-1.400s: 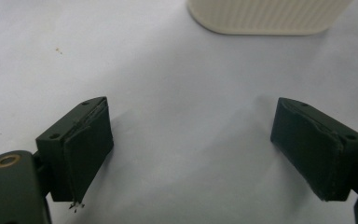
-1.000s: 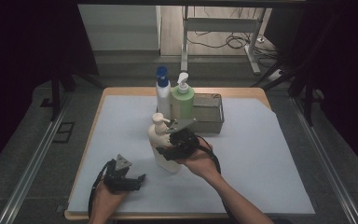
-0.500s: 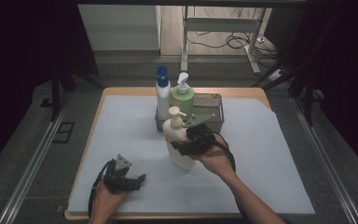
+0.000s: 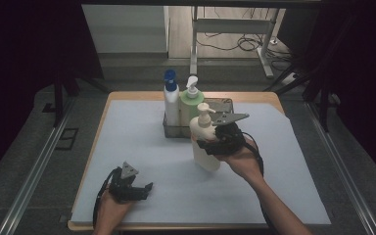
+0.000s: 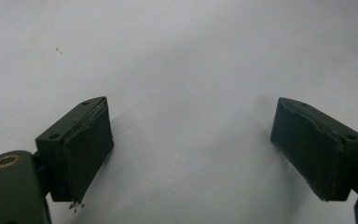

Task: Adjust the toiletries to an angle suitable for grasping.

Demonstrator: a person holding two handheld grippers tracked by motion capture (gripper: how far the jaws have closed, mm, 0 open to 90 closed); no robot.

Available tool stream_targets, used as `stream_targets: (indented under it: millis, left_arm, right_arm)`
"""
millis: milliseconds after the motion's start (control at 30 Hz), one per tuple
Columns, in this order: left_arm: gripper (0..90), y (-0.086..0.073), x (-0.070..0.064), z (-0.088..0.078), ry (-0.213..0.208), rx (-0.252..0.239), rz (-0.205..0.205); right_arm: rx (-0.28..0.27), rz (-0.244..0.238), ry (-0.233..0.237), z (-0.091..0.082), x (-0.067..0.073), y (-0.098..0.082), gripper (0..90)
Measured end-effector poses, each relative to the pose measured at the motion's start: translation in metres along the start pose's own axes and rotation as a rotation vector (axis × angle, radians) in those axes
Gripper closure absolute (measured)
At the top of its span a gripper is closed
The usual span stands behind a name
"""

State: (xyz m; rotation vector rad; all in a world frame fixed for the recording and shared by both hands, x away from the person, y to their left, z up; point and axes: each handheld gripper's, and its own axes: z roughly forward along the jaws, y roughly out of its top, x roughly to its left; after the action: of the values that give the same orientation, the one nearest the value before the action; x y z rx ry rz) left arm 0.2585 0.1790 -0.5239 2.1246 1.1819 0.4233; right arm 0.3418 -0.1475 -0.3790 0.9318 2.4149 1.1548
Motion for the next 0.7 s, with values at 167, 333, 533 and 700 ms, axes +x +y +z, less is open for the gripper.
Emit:
stream_targets:
  millis: [167, 333, 533, 700]
  left_arm:
    - [12.3, 0.000, 0.000, 0.000, 0.000, -0.001, 0.000]
    - [12.3, 0.000, 0.000, 0.000, 0.000, -0.001, 0.000]
    - [12.3, 0.000, 0.000, 0.000, -0.001, -0.003, -0.003]
    - [12.3, 0.000, 0.000, 0.000, -0.001, -0.003, -0.003]
  right_arm:
    - [-0.002, 0.019, -0.019, -0.006, -0.009, 0.000, 37.2]
    - [-0.008, 0.047, -0.036, -0.013, -0.019, 0.001, 37.2]
    - [-0.009, 0.062, -0.057, -0.020, -0.029, 0.006, 37.2]
    - [-0.013, 0.073, -0.080, -0.027, -0.038, 0.011, 37.3]
